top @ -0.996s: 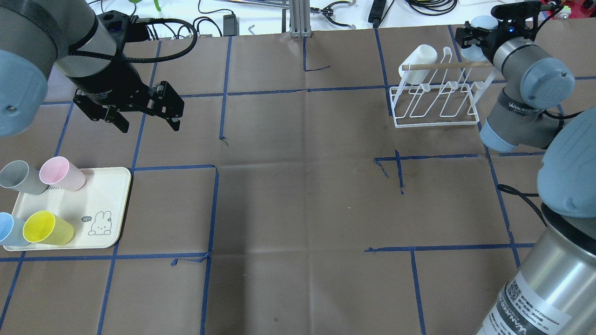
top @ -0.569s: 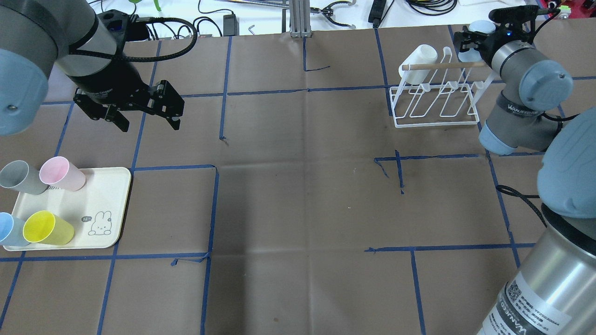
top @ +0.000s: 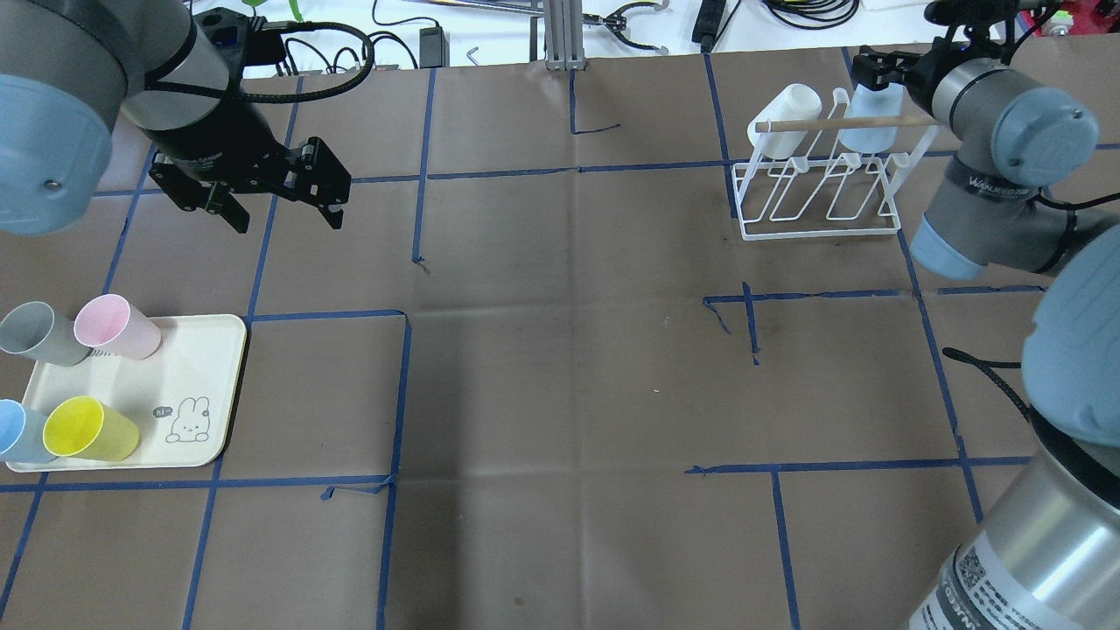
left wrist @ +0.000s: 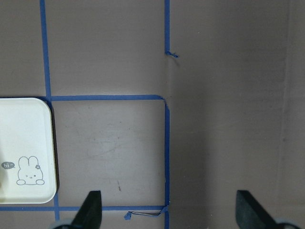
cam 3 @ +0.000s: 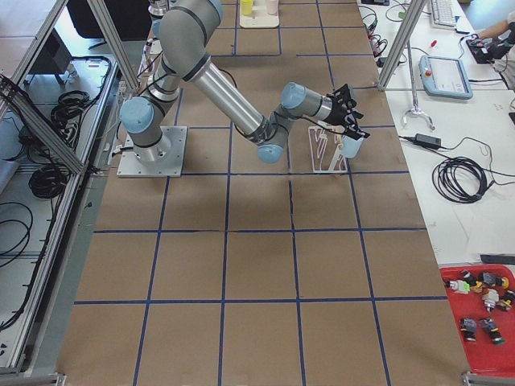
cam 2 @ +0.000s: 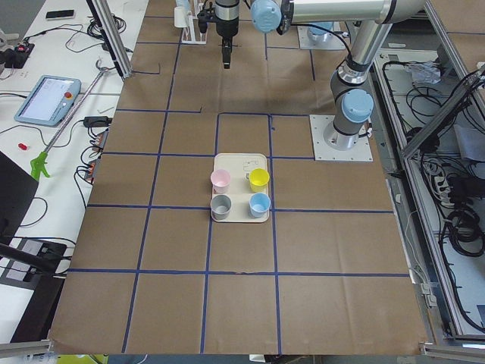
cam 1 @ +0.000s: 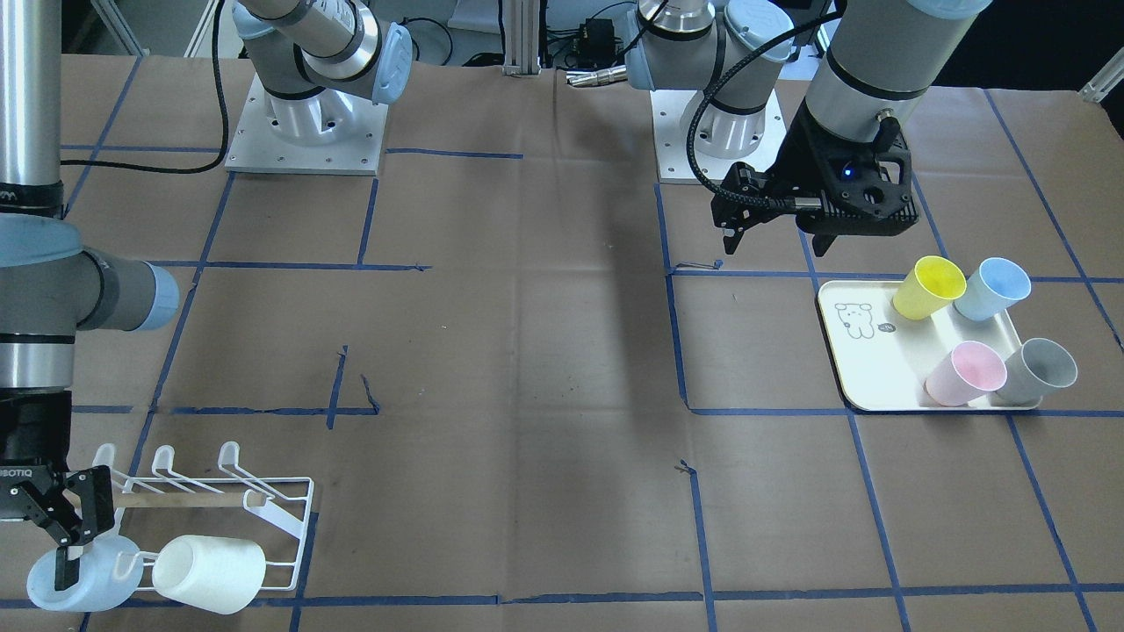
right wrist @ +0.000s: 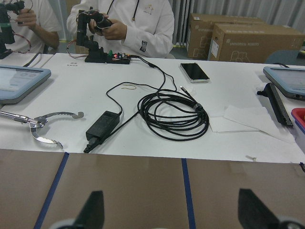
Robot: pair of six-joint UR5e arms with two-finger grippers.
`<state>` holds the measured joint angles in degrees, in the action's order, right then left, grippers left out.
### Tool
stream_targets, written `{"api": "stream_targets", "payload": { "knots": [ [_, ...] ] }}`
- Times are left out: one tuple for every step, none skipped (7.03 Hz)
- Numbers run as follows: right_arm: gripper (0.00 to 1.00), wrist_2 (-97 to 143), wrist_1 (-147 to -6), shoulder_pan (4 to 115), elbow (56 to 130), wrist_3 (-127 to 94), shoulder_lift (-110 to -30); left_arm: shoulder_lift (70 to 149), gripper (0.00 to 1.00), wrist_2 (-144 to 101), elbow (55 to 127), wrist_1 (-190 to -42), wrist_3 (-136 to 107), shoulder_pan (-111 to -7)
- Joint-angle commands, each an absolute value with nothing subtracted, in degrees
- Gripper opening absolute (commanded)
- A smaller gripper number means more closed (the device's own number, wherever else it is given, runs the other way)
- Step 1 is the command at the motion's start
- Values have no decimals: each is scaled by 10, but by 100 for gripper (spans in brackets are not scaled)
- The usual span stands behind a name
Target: Transfer IKEA cup to right arm and place on rack
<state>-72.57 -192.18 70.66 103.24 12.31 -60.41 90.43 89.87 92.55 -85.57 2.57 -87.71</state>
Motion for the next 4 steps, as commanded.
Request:
{"api": "stream_targets", "payload": {
  "knots": [
    [100,-722,-1758,707,1030,123,-683,907,100,898,921,-854,25,-877],
    [100,-722,-1694,714,1022,122,-715,904,100,899,922,-856,25,-877],
    [100,-728,-1588,732,1008,122,-757,904,100,899,922,-856,25,-877],
    [100,-742,-1457,744,990,122,-801,904,100,899,923,-855,25,-877]
  ]
}}
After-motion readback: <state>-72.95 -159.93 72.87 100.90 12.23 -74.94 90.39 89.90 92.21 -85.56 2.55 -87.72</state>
